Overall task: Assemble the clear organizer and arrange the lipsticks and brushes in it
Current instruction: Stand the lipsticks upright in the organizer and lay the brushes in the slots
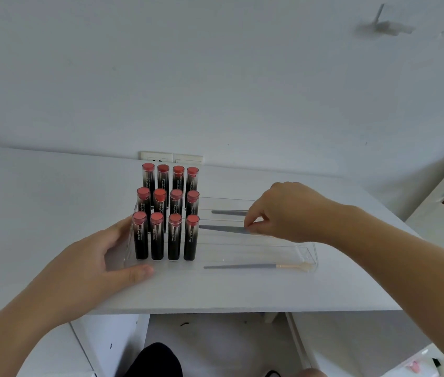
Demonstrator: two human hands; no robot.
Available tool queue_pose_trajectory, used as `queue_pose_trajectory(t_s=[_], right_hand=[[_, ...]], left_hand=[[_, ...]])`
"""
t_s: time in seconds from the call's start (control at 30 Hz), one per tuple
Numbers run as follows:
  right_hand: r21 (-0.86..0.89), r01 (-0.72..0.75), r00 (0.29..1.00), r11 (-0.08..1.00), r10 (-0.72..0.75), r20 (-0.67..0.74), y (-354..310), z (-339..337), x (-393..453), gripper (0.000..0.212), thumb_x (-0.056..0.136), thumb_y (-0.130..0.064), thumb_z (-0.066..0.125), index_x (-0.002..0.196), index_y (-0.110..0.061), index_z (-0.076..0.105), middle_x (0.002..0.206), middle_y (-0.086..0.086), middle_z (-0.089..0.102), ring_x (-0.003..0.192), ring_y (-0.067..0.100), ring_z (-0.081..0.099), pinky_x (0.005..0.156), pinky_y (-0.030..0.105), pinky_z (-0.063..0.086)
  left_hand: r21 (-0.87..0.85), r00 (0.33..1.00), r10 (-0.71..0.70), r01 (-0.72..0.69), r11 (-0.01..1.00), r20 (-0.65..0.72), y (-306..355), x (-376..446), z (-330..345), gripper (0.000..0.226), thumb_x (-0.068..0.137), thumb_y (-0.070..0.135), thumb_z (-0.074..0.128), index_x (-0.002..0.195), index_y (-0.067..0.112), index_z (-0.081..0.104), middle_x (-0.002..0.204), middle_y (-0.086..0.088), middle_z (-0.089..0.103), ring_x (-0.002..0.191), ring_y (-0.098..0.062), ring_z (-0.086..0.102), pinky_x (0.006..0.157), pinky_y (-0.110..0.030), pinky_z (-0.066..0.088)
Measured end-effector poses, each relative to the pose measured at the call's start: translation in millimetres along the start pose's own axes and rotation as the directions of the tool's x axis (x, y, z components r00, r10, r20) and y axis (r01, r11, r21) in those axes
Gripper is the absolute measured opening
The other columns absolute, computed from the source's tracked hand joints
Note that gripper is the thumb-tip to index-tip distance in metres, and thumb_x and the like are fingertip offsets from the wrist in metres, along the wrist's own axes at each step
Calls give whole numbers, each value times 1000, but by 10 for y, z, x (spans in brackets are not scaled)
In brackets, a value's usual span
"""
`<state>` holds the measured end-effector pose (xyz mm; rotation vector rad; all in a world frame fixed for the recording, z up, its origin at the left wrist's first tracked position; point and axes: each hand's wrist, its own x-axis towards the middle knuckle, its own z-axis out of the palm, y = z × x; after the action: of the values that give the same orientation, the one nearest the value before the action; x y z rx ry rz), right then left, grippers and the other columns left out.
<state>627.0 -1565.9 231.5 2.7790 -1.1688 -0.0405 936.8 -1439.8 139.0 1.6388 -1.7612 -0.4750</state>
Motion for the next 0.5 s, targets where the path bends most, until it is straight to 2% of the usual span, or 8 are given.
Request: queue_pose_trajectory(t_s=[0.3, 0.5], right_hand=[[-23, -7, 1000, 1000, 7, -5, 21, 44, 11, 15, 94, -49, 56, 99, -46, 70, 70, -19, 50, 80, 10, 50, 58, 21, 28], [-16, -34, 999, 999, 34, 1, 51, 50, -35, 15, 95, -48, 56, 99, -45, 71, 70, -19, 50, 75, 4, 47, 58, 20, 29]], left_hand=[[6, 1000, 8, -8, 1000, -11, 0, -3, 7, 79, 60, 87, 64, 129, 86, 25, 121, 66, 37, 113, 42, 31, 87, -13, 39], [11, 1000, 12, -11, 1000, -12, 3, 1, 10, 79, 59, 86, 63, 129, 86, 25, 120, 68, 36, 110, 43, 31, 85, -12, 39]])
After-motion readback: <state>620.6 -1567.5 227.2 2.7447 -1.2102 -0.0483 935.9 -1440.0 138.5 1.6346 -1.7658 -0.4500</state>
